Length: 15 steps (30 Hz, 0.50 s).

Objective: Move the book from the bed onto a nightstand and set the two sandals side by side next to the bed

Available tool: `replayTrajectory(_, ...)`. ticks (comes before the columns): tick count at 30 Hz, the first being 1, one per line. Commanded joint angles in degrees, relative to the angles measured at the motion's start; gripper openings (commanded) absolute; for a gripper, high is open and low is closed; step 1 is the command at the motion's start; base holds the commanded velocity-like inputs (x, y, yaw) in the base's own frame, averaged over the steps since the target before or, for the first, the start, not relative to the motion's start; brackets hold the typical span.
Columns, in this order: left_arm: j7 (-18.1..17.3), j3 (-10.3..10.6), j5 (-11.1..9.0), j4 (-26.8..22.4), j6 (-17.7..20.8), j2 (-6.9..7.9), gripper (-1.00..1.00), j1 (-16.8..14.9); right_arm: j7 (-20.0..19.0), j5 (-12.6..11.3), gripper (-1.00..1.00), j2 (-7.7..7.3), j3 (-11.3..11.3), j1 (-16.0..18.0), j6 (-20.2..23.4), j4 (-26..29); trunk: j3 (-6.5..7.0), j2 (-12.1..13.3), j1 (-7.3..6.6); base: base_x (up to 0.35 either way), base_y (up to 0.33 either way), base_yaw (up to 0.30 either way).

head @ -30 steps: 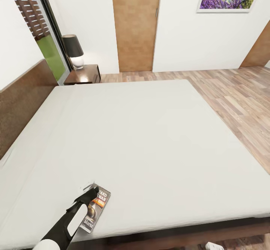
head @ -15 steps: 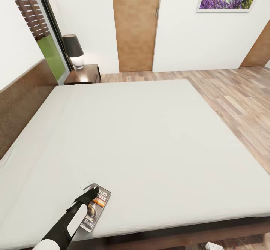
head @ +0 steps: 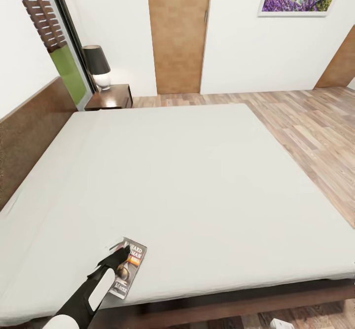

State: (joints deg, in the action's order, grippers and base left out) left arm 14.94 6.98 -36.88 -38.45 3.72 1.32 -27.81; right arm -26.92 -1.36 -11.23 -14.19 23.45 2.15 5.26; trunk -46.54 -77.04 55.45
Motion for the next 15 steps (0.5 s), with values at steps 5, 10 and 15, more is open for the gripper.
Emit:
replayTrajectory(5,0.53,0.36,-0.39,-0.13,0.14,0.09,1.0,-0.02,-0.24,-0.14,1.0,-0.02,-0.25,0.02,0.22,0.02,-0.04,-0.02,-0.01,-0.057,0.0,0.0)
replayTrajectory(10,0.53,0.38,-0.39,-0.13,0.14,0.09,1.0,0.01,-0.27,-0.14,1.0,0.02,-0.23,0.01,0.24,0.02,-0.04,-0.02,-0.01,-0.008,0.0,0.0)
replayTrajectory(15,0.53,0.4,-0.39,-0.13,0.14,0.09,1.0,0.03,-0.25,-0.14,1.0,-0.01,-0.24,0.03,0.24,0.02,-0.04,-0.02,-0.01,-0.001,0.0,0.0)
